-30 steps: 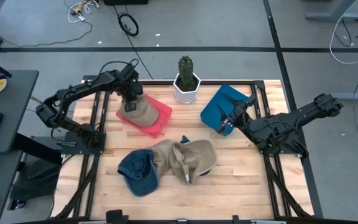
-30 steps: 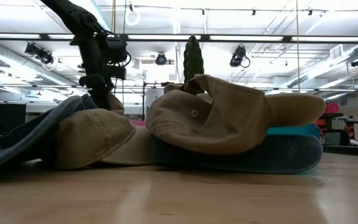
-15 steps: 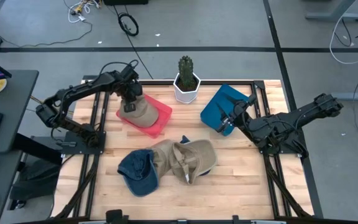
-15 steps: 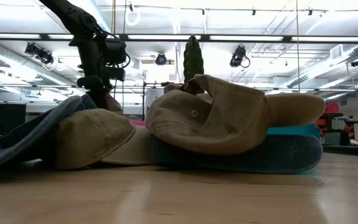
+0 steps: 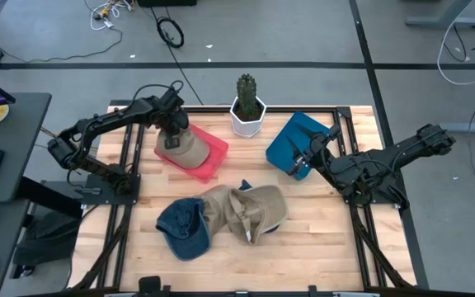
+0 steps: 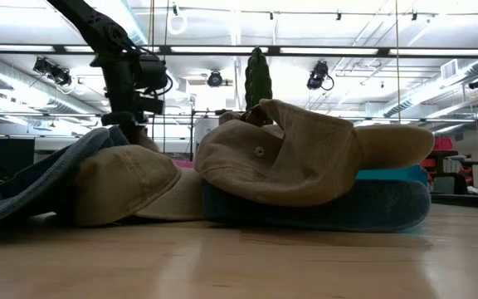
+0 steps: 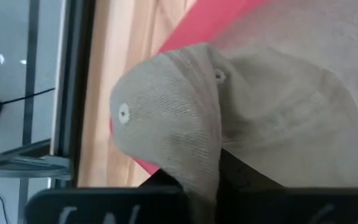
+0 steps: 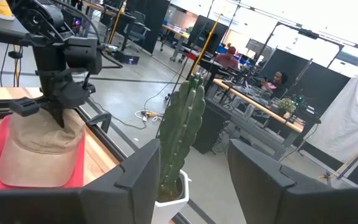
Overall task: Pick & Place hat
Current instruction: Put the right brown cap into the red bin
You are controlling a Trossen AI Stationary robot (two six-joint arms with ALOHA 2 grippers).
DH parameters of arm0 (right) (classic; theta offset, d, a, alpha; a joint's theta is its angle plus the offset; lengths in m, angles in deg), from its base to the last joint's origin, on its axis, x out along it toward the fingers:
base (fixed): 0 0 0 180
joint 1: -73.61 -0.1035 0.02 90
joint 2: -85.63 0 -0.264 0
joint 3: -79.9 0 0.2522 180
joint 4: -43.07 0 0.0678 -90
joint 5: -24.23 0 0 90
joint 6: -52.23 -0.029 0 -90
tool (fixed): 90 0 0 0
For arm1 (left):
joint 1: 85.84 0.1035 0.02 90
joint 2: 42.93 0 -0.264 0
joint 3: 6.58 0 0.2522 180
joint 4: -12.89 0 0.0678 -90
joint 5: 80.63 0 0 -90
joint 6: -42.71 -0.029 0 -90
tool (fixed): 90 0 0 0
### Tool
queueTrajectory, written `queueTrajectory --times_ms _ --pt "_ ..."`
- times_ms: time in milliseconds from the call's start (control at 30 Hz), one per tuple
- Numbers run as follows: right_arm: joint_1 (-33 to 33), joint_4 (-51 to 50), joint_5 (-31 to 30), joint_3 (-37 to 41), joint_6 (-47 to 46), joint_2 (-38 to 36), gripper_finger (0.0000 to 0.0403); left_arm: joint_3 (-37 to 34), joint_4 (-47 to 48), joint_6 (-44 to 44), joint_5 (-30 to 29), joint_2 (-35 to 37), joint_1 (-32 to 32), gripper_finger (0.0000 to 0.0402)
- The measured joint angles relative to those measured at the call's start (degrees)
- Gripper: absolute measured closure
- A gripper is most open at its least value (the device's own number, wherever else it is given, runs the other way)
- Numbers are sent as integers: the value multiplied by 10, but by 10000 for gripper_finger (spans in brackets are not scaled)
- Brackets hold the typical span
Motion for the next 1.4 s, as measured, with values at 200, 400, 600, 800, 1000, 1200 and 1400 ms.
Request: queueTrajectory --times_ms 200,400,600,800,1000,1200,1400 --pt "0 0 0 0 0 0 213 0 -3 4 0 0 -3 300" --pt "0 0 0 0 0 0 213 1 5 53 -2 2 -11 200" --pt "0 0 0 0 0 0 213 46 89 107 -2 2 -14 114" --pt "0 0 0 0 2 0 213 135 181 197 -1 2 -14 78" --pt "0 0 0 0 -5 -3 213 239 258 304 18 2 -29 80" --pt "0 -58 36 0 -144 -37 213 279 258 380 73 46 -81 94" --pt "29 -331 216 0 -458 -71 213 278 207 472 76 103 -177 103"
